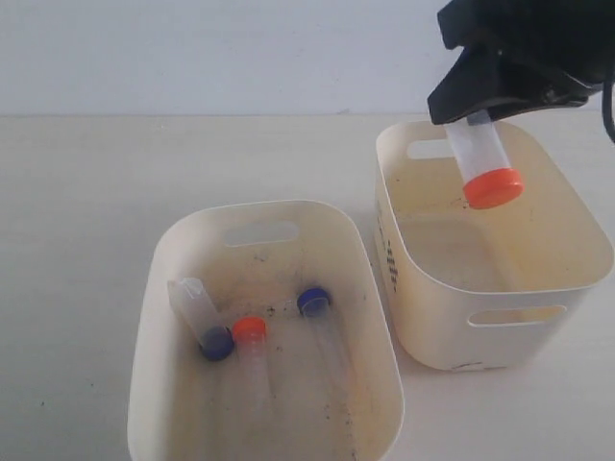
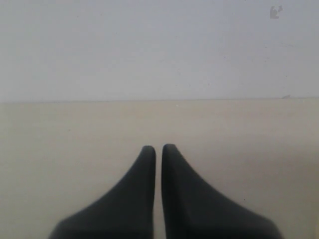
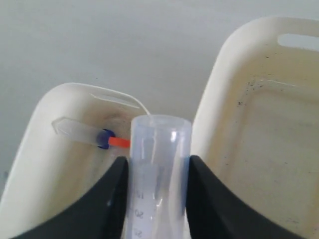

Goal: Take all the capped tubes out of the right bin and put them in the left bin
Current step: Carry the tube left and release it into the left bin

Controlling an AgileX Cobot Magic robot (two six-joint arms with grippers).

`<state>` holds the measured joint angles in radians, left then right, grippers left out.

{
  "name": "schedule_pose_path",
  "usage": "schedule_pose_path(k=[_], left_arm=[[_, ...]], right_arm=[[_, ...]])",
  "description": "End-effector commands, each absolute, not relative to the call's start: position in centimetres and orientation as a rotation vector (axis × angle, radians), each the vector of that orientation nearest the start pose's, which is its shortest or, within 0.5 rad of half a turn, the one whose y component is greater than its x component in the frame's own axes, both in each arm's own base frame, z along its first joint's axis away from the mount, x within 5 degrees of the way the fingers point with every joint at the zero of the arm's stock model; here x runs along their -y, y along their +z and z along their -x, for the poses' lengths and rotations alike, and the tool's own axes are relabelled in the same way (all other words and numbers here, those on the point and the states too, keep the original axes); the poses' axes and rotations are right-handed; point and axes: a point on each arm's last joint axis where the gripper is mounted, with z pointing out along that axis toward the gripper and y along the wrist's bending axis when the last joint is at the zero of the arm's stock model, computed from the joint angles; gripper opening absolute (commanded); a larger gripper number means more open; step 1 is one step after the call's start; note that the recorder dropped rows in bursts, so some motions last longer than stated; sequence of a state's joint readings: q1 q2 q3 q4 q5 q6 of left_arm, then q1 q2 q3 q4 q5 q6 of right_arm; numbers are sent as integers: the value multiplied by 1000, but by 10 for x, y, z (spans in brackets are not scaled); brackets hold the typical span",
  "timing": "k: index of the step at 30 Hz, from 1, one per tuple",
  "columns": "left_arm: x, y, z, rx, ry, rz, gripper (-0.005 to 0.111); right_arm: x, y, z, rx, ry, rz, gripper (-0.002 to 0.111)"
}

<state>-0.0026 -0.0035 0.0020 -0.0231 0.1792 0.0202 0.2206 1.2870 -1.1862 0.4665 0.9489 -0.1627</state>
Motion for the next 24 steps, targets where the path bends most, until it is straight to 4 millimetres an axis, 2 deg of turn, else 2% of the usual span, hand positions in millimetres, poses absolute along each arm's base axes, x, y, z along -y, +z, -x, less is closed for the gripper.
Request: schedule_pose_path(k=[1,7,16,21,22,24], left_arm=[[1,198,-56,-1655,-19,-3,4],[1,198,-56,-1655,-19,-3,4],[1,198,-56,-1655,-19,-3,4],[1,198,-56,-1655,-19,-3,4],[1,198,-56,-1655,-19,-3,4],[1,198,-56,-1655,-19,-3,4]], right_arm=[[-99,363,-243,-2446,720,246,0],[-135,359,-240,-2440,809,255,0],[-200,316,-244,-2585,896,273,0],[-219,293,-249,-2657,898,215,1],[-220,289,-250,-2668,894,212,2],[-223,281,-254,-2695,881,207,13]])
